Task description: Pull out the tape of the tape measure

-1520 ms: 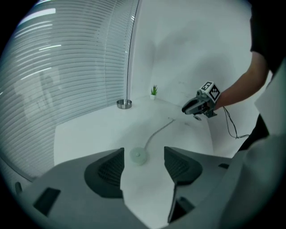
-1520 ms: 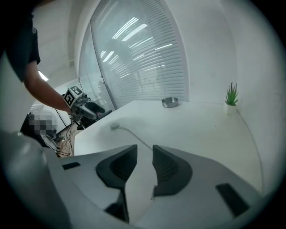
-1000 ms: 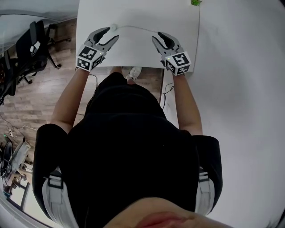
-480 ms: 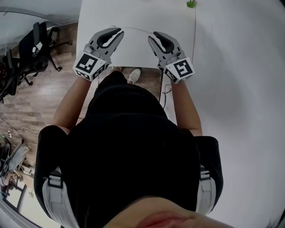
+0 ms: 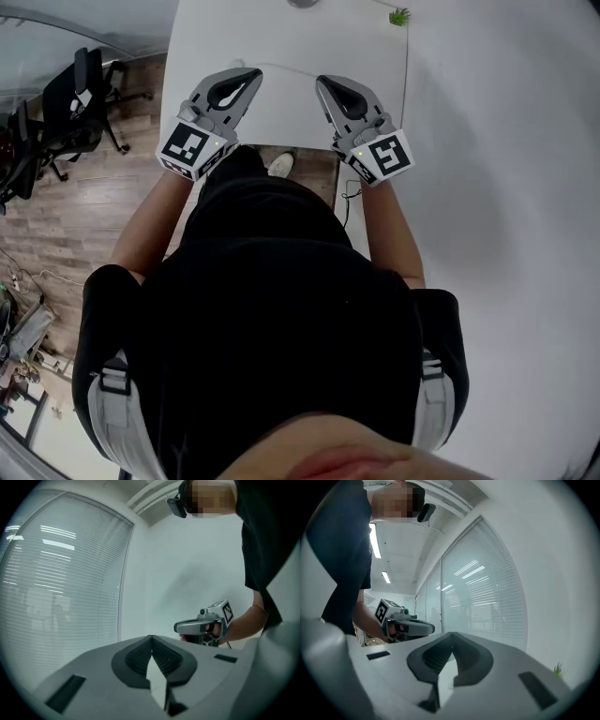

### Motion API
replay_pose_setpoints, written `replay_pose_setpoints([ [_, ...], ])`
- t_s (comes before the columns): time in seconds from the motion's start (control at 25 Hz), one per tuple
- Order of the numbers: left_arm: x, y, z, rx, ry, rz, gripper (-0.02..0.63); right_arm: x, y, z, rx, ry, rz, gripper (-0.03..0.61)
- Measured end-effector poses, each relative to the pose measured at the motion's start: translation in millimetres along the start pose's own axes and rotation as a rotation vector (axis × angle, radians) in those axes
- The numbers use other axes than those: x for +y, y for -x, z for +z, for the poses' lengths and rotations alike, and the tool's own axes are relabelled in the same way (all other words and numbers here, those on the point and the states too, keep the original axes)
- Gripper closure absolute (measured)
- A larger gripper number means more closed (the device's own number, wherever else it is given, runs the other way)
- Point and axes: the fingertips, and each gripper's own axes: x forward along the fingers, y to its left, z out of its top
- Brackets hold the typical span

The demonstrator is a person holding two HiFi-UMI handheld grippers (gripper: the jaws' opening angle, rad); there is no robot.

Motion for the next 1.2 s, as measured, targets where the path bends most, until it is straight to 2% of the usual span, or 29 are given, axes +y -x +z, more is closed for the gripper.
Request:
replay_pose_setpoints([
  [0.52,-13,0,20,-0.051,-0.037,0.022,0.603,-2,18,31,-0.043,0.040,-0.045,0.575],
  [0.8,-15,-2,19,-0.038,-0.028,0.024,0.603,-4,21,36,-0.037,0.054,-0.042,0.575],
  [1.0,-13,-2,28,-0.061,-0.035,0.022,0.603,-5,19,38,-0.041,0.054,-0.038,0.576],
  [1.2,-9,0,21,-0.033,-0.019,0.030,0.603,-8,19,36,-0.038,0.051,-0.040,0.577],
])
